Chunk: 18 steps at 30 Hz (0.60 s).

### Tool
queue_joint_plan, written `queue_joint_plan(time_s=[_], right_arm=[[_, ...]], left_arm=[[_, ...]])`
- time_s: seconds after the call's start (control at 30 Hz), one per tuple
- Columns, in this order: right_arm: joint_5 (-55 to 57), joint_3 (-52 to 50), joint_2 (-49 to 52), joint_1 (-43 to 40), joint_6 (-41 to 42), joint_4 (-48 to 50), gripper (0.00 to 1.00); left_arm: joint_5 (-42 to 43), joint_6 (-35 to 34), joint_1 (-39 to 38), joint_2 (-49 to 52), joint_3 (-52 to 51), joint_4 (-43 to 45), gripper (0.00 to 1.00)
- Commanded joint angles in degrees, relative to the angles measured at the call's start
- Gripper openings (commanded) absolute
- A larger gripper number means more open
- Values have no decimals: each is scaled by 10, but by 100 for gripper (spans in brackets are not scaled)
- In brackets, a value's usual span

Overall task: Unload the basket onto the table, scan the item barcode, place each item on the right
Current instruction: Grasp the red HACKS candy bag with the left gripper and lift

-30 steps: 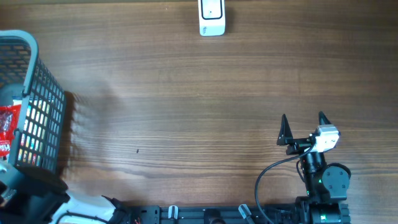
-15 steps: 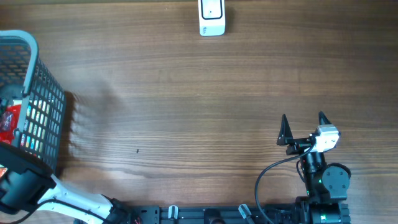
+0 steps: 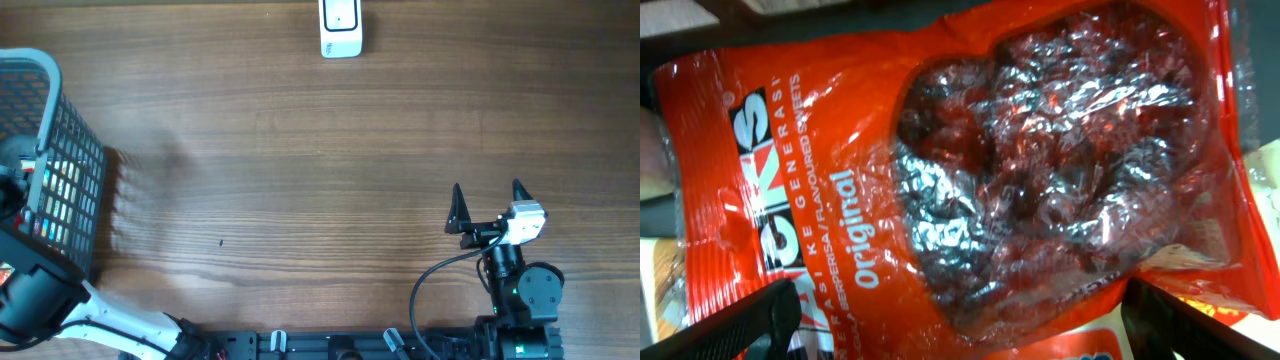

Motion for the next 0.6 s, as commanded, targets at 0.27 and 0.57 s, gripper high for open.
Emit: queue_joint_plan(time_s=[0.27,0.57], right_arm=[[7,-1,-2,2,-5,2,100],[7,-1,-2,2,-5,2,100]], left_arm=[[-5,5,0,-5,-12,14,4],[-3,5,0,-253,-12,25,4]])
